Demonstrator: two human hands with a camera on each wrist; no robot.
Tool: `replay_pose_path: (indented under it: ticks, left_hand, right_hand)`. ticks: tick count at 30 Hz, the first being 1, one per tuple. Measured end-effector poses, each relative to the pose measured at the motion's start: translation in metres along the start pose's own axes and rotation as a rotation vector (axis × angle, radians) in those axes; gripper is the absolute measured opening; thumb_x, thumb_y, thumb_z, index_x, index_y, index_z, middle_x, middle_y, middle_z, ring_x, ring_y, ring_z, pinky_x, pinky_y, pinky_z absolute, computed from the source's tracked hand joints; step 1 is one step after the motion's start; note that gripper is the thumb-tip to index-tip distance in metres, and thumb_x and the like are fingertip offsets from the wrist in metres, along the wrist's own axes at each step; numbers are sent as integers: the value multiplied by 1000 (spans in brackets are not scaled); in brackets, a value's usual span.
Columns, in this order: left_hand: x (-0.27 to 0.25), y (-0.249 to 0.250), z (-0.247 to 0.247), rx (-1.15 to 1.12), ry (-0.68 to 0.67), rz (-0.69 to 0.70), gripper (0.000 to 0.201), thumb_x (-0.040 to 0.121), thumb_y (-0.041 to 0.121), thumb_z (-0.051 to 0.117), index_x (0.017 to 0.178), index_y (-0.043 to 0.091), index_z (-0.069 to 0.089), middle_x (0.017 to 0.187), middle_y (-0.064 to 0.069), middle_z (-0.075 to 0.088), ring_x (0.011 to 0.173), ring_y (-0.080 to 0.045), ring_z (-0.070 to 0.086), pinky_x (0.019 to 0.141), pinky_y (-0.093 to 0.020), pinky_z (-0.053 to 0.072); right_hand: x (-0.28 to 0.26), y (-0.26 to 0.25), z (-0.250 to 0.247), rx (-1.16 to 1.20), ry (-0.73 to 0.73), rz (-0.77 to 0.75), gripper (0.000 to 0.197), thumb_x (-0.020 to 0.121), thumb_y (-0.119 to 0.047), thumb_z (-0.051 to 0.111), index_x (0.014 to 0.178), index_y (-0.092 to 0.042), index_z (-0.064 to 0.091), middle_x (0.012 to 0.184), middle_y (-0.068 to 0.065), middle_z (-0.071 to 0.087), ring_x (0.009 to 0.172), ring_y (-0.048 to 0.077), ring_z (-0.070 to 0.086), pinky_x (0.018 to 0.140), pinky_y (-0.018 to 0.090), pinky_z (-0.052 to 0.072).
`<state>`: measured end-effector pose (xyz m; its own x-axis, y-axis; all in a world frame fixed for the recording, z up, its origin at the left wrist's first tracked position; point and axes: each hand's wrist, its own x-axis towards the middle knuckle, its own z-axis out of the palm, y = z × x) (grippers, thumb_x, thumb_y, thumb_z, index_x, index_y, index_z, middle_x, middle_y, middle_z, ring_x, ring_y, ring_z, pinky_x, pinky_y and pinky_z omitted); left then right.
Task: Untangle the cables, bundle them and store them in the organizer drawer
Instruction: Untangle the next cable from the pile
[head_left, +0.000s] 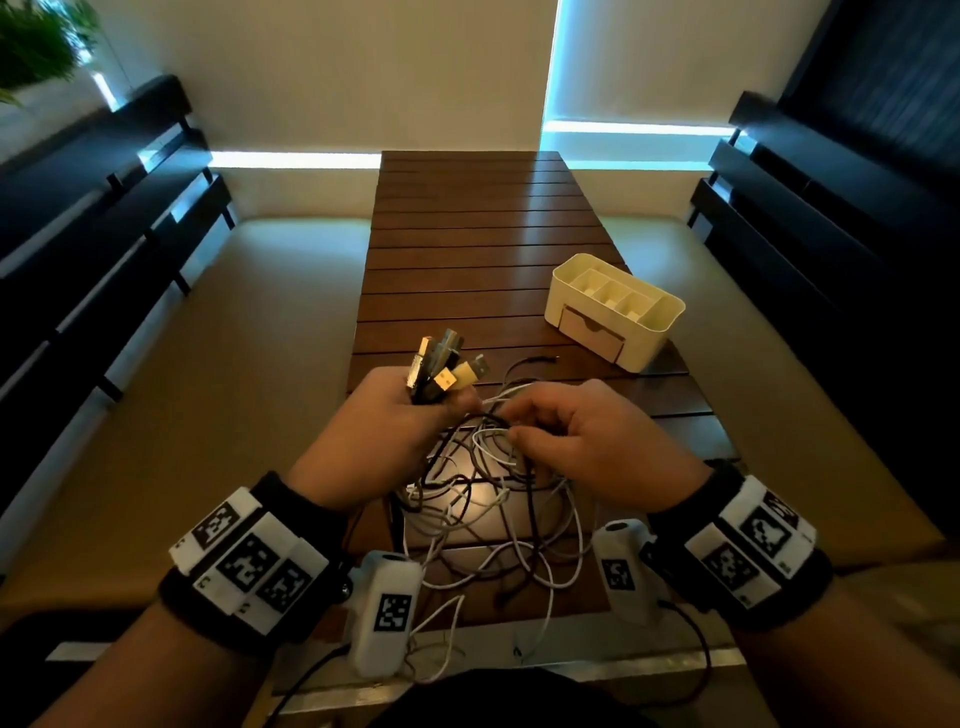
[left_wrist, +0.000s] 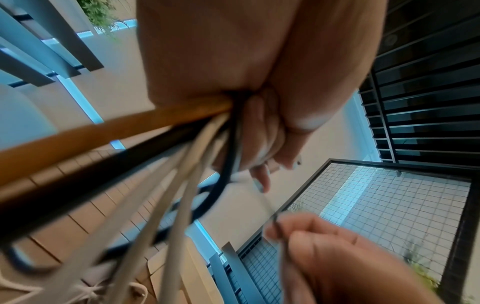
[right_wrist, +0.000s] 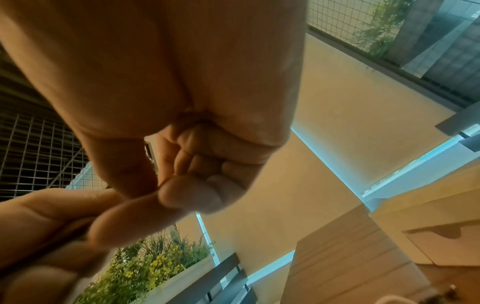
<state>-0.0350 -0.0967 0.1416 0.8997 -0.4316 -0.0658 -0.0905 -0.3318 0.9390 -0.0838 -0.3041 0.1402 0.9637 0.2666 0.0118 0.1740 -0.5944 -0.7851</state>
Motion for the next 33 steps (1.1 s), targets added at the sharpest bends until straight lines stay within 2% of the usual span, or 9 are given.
replay_pose_path:
  ticks: [4,7,10,13,18,22,27,30,33]
  left_hand:
    - [-5,-2,-3,-212,46,-69,26,98,26,55,95,4,69,52,1,26,43,-14,20,45,-26,20]
    - [-7,-4,-8,-277,65,-72,25,98,27,53,94,6,65,52,3,26,41,-13,20,45,-24,21]
    - [-5,-5,-8,-325,98,-78,23,99,27,52,93,7,62,50,5,28,40,-11,21,44,-22,22]
    - [-4,-3,-7,-355,107,-75,24,99,28,52,94,6,61,50,5,27,41,-10,20,42,-22,22]
    - [-1,1,-9,-362,105,-67,25,98,28,54,94,4,61,50,5,28,40,-10,21,42,-21,22]
    - [1,0,-14,-399,133,-63,25,97,28,54,94,4,59,50,5,27,40,-10,20,42,-21,21]
    - [5,-8,-8,-423,133,-93,23,100,24,52,94,3,58,51,4,25,40,-10,18,42,-21,19]
    - [7,-11,-4,-430,115,-106,23,100,25,51,95,4,58,52,4,25,41,-10,17,43,-22,18]
    - [9,-10,-3,-422,108,-111,24,100,26,50,94,4,59,53,4,25,42,-10,18,43,-22,19]
  right_hand:
    - [-18,15,3,-205,-453,296,9,97,-31,56,93,-39,57,84,-10,66,71,-2,63,59,14,45]
    - [-24,32,1,-463,-684,498,14,96,-40,56,92,-30,65,91,-8,68,77,2,61,65,20,44]
    - [-17,42,-3,-689,-612,569,27,93,-48,58,102,-24,67,90,-9,59,85,7,54,73,24,45]
    - [-4,43,-6,-605,-503,567,21,95,-47,56,104,-30,64,95,-11,55,96,9,52,83,27,45]
    - [5,54,14,-630,-744,496,14,93,-34,60,96,-25,69,94,-11,59,98,13,54,85,30,45]
    - [-11,71,29,-489,-806,563,14,93,-35,59,81,-29,62,86,-10,60,87,12,58,73,26,46]
    - [-12,74,25,-671,-862,659,33,84,-51,64,99,-23,72,99,-6,68,93,14,62,82,32,51]
    - [-1,64,16,-812,-679,665,39,81,-55,66,104,-23,67,98,-6,62,94,16,60,90,38,52]
    - [8,53,10,-743,-403,508,49,86,-55,62,127,-30,53,125,-5,52,112,18,53,95,43,50]
